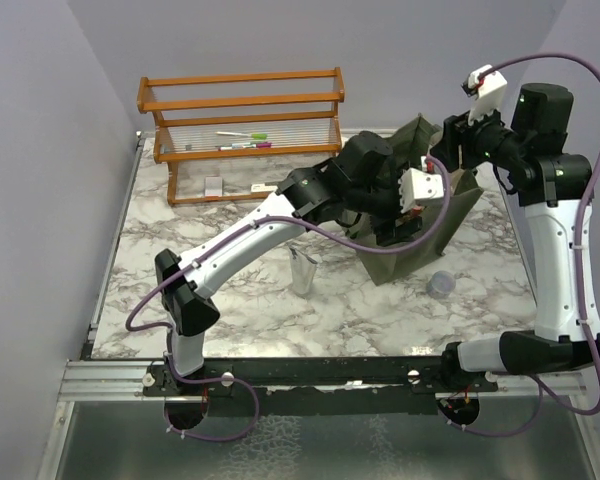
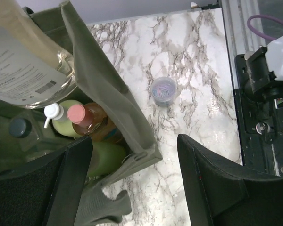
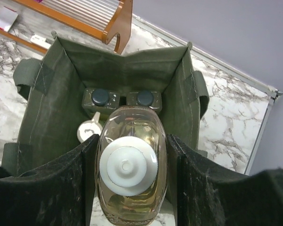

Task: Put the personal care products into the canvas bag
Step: Place the care product in the canvas bag.

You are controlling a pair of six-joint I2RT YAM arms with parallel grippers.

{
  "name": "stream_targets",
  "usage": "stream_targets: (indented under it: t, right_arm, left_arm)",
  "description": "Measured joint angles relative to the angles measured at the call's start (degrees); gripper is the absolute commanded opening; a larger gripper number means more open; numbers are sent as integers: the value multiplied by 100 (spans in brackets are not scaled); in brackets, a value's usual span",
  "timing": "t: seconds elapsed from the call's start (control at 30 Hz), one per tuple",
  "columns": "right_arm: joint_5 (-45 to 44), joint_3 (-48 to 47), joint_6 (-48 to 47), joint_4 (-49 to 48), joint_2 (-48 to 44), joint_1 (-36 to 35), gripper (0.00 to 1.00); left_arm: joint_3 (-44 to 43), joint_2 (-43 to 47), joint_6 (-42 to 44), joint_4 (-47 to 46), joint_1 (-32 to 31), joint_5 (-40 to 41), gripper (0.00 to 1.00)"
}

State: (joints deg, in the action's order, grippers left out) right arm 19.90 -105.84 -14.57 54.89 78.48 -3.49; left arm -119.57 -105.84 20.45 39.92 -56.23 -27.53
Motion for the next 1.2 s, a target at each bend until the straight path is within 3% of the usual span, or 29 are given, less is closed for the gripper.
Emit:
stream_targets:
  t: [0.13, 0.27, 0.57, 0.67, 1.2]
  right_arm:
    - [92, 66, -17, 138, -162, 142, 1]
    - [205, 103, -33, 168, -254, 201, 1]
    - [522, 208, -76, 205, -249, 205, 1]
    - [553, 208, -96, 234, -249, 205, 1]
    - [817, 457, -793, 616, -234, 205, 1]
  left_arm:
    - [0, -229, -52, -166, -129, 251, 72]
    - [11, -407, -61, -273, -201, 459, 62]
    - [155, -435, 227, -297, -354, 450, 17]
    - [243, -433, 474, -267, -354, 393, 8]
    - [763, -280, 1729, 223, -422, -195, 5]
